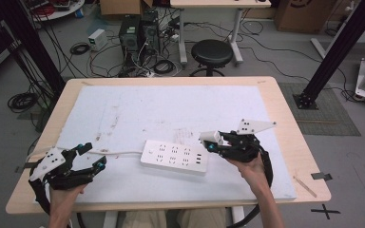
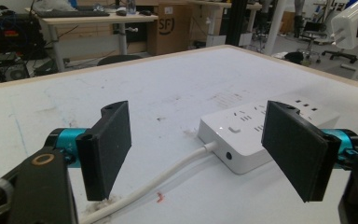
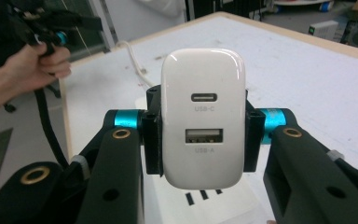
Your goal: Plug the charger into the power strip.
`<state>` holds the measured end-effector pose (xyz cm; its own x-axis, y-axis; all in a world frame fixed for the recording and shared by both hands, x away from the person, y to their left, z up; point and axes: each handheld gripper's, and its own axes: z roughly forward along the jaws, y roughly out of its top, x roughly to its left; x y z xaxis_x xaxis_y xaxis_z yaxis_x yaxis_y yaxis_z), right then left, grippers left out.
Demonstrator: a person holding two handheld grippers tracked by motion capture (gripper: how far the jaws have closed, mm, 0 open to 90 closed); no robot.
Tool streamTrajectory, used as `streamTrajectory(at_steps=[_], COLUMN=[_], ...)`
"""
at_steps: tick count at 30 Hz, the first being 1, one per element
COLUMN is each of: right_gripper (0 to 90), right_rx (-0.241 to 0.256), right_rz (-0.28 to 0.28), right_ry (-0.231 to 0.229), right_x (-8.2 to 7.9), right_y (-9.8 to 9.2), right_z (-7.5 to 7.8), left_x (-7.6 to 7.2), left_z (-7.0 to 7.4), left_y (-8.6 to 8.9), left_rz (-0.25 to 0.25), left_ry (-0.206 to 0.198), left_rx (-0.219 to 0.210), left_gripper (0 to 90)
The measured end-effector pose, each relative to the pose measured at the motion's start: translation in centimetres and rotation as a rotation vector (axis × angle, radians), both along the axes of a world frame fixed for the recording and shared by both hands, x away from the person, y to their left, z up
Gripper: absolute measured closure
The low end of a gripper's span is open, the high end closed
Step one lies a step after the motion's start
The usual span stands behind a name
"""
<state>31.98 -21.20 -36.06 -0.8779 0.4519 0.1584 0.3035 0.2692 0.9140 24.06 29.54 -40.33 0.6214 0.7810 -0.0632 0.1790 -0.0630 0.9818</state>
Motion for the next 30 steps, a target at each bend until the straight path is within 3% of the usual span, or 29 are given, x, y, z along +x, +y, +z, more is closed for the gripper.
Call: streamTrajectory(at_steps=[13,15,25,30], right_gripper=[63.0,63.1,63.1,63.1], right_rx=[-0.068,-0.144,-0.264,-0.323], right_rz=[0.02,0.032,0.086,0.158], right_ry=[0.029,0.042,0.076,0.102], right_x=[2.5,3.4,5.2,5.9], right_y=[0.5,1.1,2.7,3.8], right_z=[1.1,1.5,1.6,1.5], left_x=[-0.9,-0.9,-0.5,-0.6], left_z=[-0.2,-0.3,-0.5,-0.9], left_y=[0.6,0.8,1.0,0.8], left_rz=[0.029,0.037,0.051,0.049], left_ry=[0.006,0.006,0.003,0.007], left_rx=[0.009,0.006,0.002,0.012], left_gripper=[24.5,24.5,24.5,24.5])
